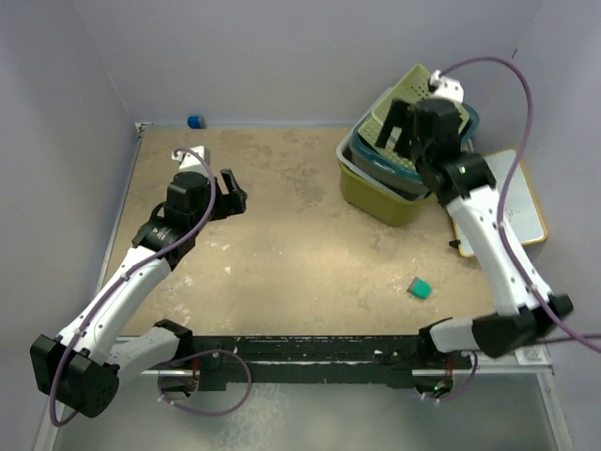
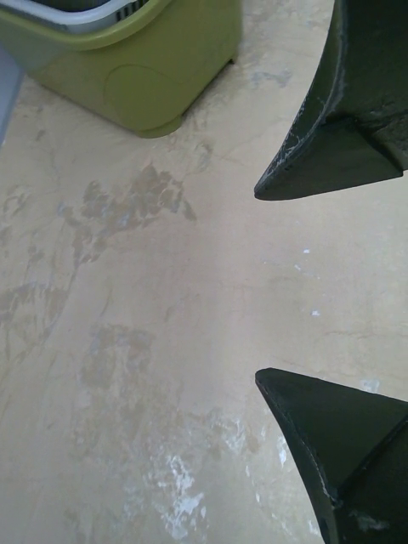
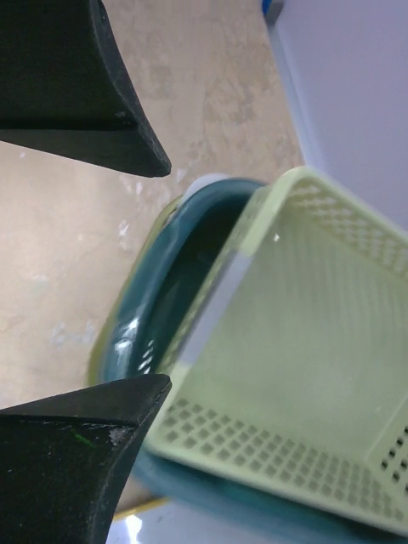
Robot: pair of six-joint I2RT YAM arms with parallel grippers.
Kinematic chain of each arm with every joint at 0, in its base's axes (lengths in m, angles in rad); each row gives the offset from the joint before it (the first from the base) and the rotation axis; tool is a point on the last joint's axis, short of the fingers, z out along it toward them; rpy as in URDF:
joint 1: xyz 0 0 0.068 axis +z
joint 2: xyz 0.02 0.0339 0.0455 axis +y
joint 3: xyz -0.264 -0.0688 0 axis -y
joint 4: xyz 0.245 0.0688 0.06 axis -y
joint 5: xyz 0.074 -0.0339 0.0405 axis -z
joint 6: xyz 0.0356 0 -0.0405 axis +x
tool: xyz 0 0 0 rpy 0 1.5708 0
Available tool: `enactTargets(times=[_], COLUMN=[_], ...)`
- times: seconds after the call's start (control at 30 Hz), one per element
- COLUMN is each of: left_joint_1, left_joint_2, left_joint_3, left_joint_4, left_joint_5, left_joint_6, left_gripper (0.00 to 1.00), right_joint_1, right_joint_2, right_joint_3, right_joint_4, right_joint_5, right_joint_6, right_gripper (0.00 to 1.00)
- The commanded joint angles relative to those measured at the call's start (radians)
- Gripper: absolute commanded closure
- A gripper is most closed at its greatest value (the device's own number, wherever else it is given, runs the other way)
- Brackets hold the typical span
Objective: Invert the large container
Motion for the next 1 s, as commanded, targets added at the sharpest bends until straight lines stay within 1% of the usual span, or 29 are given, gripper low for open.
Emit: enactTargets(times=[0.0, 0.07, 0.17, 0.23, 0.27, 0.3, 0.33, 0.43, 0.5, 0.53, 0.6, 0.67, 0.73, 0.83, 0.9, 0.97], left_joint_1=[-0.032, -0.032, -0.033, -0.033, -0.033, -0.035, -0.035, -0.035, -0.037, -0.036, -0.036, -0.036, -0.037, -0.037, -0.036, -0.036], left_joint_2=[-0.022, -0.029, -0.042, -0.045, -0.046, -0.046, -0.047, -0.047, -0.051, -0.055, -0.066, -0.077, -0.082, -0.082, -0.077, -0.072], left_joint_3=[0.003, 0.005, 0.005, 0.015, 0.019, 0.021, 0.021, 0.022, 0.027, 0.028, 0.023, 0.016, 0.011, 0.002, 0.007, 0.022], left_joint_4=[0.027, 0.010, -0.013, -0.034, -0.041, -0.045, -0.045, -0.048, -0.054, -0.058, -0.063, -0.067, -0.073, -0.077, -0.085, -0.099], left_joint_5=[0.008, 0.006, -0.011, -0.022, -0.024, -0.026, -0.030, -0.031, -0.031, -0.032, -0.037, -0.047, -0.054, -0.064, -0.069, -0.084], left_joint_6=[-0.018, -0.017, -0.023, -0.026, -0.028, -0.028, -0.030, -0.035, -0.044, -0.047, -0.048, -0.049, -0.050, -0.060, -0.061, -0.051], left_gripper=[0.23, 0.23, 0.23, 0.23, 0.23, 0.23, 0.23, 0.23, 0.23, 0.23, 0.23, 0.23, 0.23, 0.23, 0.23, 0.23], right_joint_1=[-0.117, -0.160, -0.170, -0.169, -0.170, -0.170, -0.173, -0.176, -0.176, -0.176, -0.176, -0.176, -0.176, -0.174, -0.168, -0.161], right_joint_2=[0.207, 0.332, 0.544, 0.678, 0.739, 0.762, 0.768, 0.762, 0.761, 0.750, 0.709, 0.661, 0.626, 0.584, 0.544, 0.484], right_joint_3=[0.273, 0.420, 0.688, 0.896, 0.960, 0.982, 0.967, 0.881, 0.864, 0.850, 0.800, 0.748, 0.734, 0.740, 0.727, 0.694], right_joint_4=[-0.026, -0.076, -0.206, -0.286, -0.295, -0.281, -0.246, -0.173, -0.158, -0.127, -0.064, -0.019, -0.007, -0.006, 0.001, 0.023], right_joint_5=[-0.215, -0.272, -0.243, -0.257, -0.273, -0.301, -0.331, -0.363, -0.349, -0.318, -0.301, -0.300, -0.300, -0.287, -0.287, -0.294], right_joint_6=[0.063, 0.120, 0.150, 0.165, 0.176, 0.185, 0.203, 0.242, 0.243, 0.233, 0.214, 0.205, 0.202, 0.187, 0.179, 0.164], right_gripper=[0.02, 0.04, 0.04, 0.03, 0.03, 0.03, 0.04, 0.10, 0.19, 0.24, 0.39, 0.49, 0.61, 0.82, 1.00, 1.00])
